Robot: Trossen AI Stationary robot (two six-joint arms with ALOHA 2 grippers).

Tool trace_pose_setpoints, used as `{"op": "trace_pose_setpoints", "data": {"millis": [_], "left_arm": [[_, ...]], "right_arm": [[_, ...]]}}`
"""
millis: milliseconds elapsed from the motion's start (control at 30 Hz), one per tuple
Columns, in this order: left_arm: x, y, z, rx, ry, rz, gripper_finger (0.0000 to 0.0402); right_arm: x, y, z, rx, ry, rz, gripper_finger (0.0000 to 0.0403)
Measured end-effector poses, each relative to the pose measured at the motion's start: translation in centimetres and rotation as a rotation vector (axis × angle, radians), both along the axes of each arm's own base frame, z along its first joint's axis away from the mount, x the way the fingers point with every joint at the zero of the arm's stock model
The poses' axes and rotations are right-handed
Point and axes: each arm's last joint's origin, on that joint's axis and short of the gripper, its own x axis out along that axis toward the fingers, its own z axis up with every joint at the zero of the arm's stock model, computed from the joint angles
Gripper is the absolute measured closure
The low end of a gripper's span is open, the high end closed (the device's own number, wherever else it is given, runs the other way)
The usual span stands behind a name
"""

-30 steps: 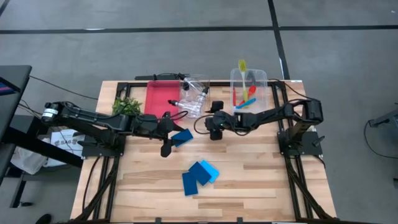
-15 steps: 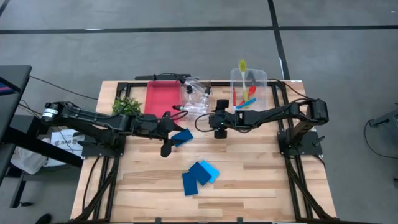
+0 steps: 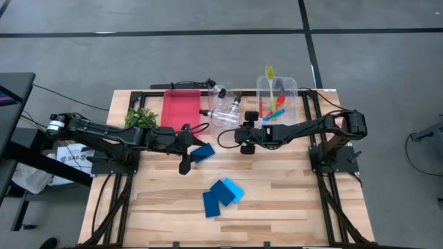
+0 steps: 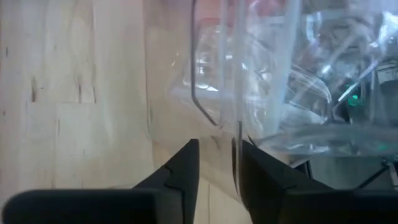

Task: Pick & Place Kitchen Sink Supplies
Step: Put the soap dispenser into the left transparent bin

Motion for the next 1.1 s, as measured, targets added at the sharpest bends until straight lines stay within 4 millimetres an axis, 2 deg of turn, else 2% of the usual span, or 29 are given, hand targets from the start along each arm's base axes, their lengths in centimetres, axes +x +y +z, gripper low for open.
{"op": "trace_pose_setpoints", "data": {"millis": [267,667,967,1100], "left_arm": [[0.0,0.0,0.0,-0.001,-0.004,0.0,0.017],[0.0,0.0,0.1,-0.001,-0.008,0.0,0.0169],[0.0,0.0,0.1,-0.001,-0.008,0.0,0.0169],[0.0,0.0,0.1,-0.001,-0.008,0.0,0.0169]], "right_arm": [[0.2,0.9,0.2,-0.006,0.014,0.014,0.0316],[1.1,2.2,2.5,0.003,0.043,0.051,0.0316],[0.8,2.2,2.3,0.02,0.076,0.035,0.0314],[0.7,2.3,2.3,0.024,0.079,0.034,0.0293]]}}
